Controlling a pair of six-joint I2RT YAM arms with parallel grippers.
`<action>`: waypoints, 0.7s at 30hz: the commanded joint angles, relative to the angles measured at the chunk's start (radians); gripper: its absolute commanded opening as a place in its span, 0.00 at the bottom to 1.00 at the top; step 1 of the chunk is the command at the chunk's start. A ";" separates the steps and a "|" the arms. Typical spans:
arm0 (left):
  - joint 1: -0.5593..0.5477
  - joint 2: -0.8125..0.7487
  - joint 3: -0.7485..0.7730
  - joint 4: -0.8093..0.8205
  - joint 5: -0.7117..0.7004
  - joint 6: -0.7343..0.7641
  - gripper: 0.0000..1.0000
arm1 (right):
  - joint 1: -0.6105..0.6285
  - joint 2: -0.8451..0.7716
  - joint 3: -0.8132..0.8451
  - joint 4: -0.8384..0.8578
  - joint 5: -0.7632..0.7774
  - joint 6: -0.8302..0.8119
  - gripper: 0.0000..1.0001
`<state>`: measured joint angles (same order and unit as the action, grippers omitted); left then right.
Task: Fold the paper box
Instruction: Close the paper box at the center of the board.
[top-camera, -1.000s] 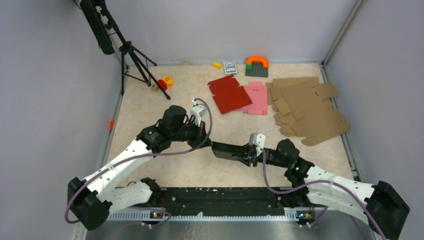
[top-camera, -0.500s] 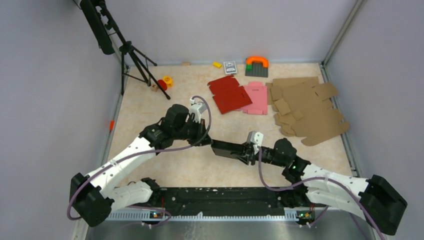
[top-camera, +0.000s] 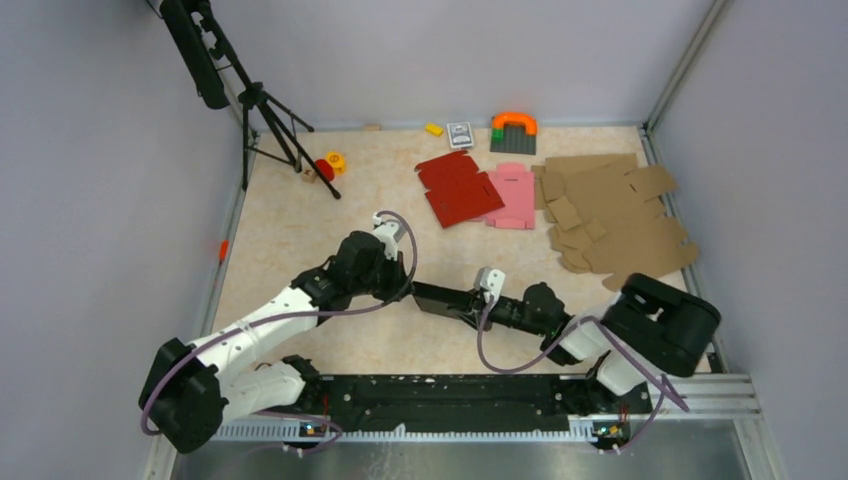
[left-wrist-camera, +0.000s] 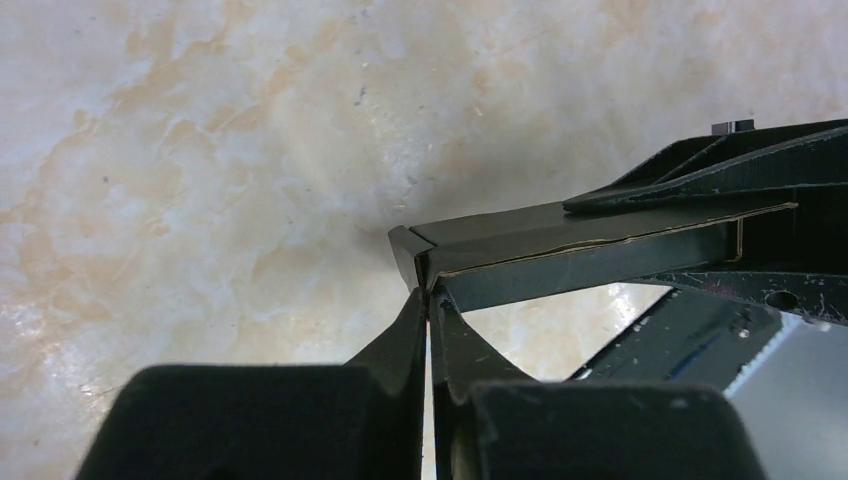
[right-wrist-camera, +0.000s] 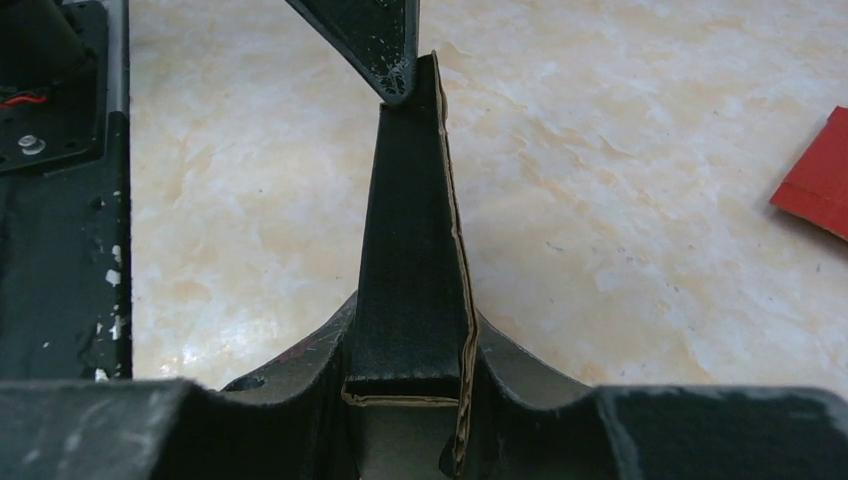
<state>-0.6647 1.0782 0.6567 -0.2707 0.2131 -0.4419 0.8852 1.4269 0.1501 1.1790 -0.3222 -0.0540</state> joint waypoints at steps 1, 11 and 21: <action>-0.003 0.009 -0.053 0.066 -0.079 0.014 0.00 | 0.023 0.174 0.028 0.463 0.046 0.011 0.00; -0.004 0.009 -0.075 0.092 -0.095 0.022 0.00 | 0.025 0.184 0.036 0.385 0.070 -0.028 0.41; -0.020 0.035 -0.067 0.108 -0.101 0.020 0.00 | 0.025 0.062 -0.053 0.267 0.127 -0.038 0.64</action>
<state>-0.6716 1.1004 0.5919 -0.1822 0.1322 -0.4355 0.9031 1.5433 0.1383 1.4364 -0.2276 -0.0864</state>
